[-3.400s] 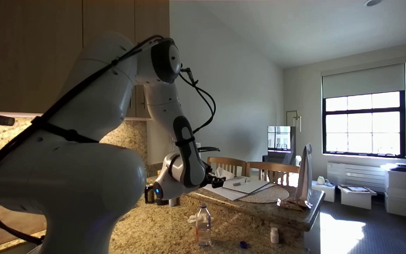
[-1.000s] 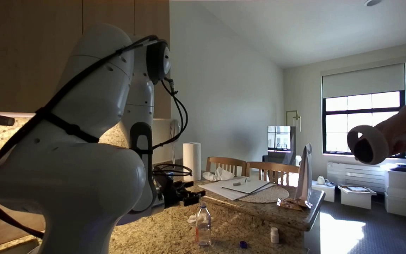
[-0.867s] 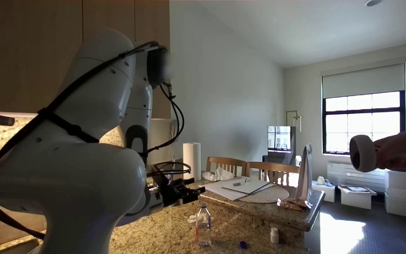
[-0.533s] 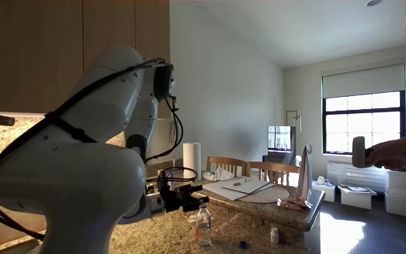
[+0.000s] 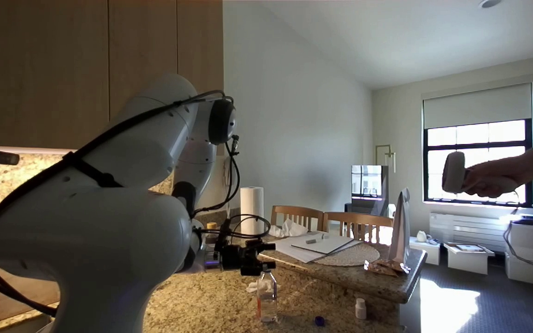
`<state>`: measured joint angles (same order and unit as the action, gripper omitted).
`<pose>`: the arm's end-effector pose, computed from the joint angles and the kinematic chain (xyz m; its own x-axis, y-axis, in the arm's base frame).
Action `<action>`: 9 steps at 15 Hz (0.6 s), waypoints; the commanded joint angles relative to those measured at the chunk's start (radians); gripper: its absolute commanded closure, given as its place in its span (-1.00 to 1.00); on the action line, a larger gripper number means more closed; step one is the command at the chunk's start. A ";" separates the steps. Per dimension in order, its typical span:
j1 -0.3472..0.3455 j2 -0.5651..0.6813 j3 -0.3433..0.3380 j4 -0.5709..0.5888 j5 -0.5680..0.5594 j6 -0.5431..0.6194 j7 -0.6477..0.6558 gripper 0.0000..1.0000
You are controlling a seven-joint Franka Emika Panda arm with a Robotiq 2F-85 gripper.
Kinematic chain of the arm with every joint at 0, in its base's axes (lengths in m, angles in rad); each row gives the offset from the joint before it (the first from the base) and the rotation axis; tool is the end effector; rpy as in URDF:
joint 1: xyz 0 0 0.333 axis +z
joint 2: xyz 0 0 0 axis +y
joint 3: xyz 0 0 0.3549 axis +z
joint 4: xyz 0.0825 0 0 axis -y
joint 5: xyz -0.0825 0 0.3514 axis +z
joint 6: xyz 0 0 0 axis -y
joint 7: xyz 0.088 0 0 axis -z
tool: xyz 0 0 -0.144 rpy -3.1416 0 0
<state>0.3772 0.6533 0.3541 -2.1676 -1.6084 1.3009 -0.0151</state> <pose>0.4737 0.1961 0.1983 0.3007 0.1460 -0.9425 0.7662 0.5514 0.3299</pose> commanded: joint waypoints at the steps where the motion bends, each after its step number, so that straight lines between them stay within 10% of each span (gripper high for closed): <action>1: 0.005 0.004 -0.005 0.002 0.002 0.000 0.000 -1.00; 9: 0.021 0.074 0.003 0.066 -0.009 0.021 0.001 -1.00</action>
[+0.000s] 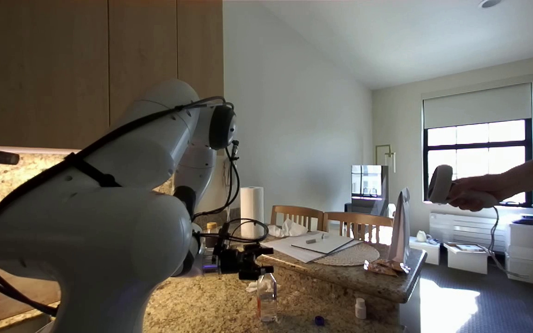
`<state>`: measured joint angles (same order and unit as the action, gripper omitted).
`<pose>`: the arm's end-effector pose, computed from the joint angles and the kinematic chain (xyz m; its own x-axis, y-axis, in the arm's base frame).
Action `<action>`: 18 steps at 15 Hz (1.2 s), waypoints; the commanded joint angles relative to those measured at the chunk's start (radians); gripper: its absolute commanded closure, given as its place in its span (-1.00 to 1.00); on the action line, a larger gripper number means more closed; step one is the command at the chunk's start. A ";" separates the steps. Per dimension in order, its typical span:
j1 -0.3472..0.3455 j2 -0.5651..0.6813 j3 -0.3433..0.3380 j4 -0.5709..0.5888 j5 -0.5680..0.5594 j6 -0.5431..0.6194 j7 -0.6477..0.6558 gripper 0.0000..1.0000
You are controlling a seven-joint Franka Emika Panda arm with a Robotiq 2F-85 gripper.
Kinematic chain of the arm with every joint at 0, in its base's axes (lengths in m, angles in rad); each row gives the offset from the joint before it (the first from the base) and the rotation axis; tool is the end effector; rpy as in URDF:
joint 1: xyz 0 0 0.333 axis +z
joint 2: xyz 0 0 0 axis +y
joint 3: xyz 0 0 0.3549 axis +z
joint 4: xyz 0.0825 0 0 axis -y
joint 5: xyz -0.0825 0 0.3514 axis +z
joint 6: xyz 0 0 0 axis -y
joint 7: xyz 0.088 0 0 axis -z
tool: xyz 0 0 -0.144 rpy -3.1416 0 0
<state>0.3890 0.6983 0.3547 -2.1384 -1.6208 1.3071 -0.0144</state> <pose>0.4755 0.2064 0.1811 0.2810 0.1559 -0.9470 0.7611 0.5648 0.3189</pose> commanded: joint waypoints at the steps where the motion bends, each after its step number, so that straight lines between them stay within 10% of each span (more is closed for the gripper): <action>1: 0.011 0.039 0.005 0.057 0.003 0.021 -0.002 -1.00; 18: 0.073 0.237 -0.066 0.252 -0.021 0.011 -0.072 -1.00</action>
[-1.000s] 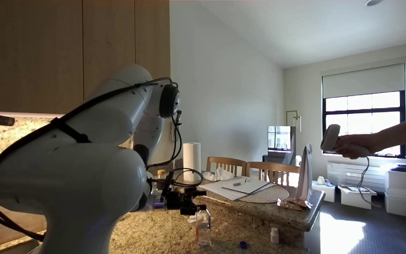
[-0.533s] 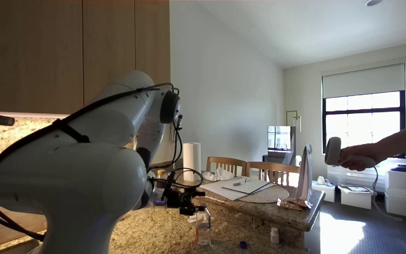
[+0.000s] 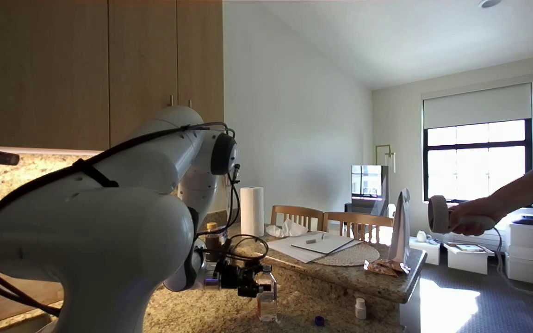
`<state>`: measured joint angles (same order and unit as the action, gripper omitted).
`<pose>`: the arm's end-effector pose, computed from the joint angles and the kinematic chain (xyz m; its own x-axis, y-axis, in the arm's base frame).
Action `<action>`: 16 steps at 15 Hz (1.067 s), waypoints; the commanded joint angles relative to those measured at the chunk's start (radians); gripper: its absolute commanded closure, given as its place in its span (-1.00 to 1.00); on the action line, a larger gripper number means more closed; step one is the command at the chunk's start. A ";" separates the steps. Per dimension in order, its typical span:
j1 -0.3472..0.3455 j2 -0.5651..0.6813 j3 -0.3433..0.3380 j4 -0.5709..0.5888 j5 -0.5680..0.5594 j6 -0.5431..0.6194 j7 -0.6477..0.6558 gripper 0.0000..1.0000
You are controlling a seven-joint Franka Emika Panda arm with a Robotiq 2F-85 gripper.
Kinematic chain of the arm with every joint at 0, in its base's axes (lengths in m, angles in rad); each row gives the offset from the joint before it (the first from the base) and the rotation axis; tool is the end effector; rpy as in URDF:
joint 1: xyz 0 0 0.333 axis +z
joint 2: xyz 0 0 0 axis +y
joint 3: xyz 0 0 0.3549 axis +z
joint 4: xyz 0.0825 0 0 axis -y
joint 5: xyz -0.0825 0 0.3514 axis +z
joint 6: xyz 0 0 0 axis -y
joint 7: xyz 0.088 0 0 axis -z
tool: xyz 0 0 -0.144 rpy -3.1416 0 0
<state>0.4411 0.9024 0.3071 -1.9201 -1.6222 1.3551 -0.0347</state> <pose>0.5062 0.2367 0.1110 0.2396 0.1900 -0.9521 0.7836 0.5412 0.3052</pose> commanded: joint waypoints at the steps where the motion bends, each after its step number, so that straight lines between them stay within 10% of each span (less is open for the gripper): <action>1: 0.023 0.042 -0.023 0.042 -0.022 -0.043 -0.059 -1.00; 16: 0.084 0.188 -0.110 0.096 -0.221 -0.249 -0.124 -1.00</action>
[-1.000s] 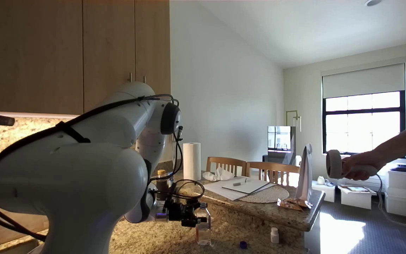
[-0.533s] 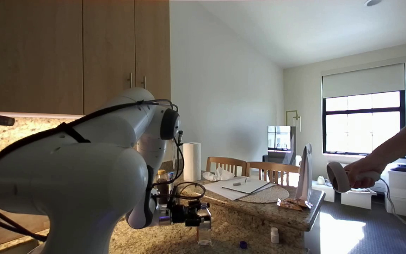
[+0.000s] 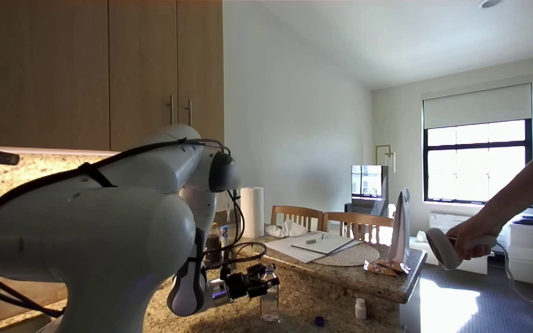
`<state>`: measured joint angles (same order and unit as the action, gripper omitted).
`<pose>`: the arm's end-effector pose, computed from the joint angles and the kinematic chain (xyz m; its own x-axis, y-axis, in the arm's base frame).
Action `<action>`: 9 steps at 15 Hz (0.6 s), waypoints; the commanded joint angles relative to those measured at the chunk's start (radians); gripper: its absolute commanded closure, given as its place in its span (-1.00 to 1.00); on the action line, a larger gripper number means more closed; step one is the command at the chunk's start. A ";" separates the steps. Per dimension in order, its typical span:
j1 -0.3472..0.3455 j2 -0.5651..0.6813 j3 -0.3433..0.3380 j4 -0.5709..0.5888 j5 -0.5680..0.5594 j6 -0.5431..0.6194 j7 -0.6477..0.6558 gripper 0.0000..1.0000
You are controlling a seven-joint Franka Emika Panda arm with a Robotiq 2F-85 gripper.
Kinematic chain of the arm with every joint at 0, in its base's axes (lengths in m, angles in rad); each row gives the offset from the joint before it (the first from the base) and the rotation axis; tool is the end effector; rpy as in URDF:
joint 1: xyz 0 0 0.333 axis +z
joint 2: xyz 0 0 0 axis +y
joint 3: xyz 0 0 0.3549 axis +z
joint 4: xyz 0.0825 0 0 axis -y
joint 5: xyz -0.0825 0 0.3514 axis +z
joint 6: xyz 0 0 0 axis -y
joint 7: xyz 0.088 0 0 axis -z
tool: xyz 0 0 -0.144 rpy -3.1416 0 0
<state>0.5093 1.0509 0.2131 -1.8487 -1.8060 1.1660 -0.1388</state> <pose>0.5246 0.2267 0.0817 0.2898 -0.0897 -0.9529 0.7087 0.6893 0.1507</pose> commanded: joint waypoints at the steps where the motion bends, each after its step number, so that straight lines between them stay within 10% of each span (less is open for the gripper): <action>1: 0.018 0.052 -0.020 0.034 -0.043 -0.085 -0.008 -1.00; 9: -0.015 0.113 -0.006 0.116 -0.018 -0.139 0.006 -1.00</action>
<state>0.5147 1.1399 0.1917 -1.7540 -1.8260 1.0329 -0.1378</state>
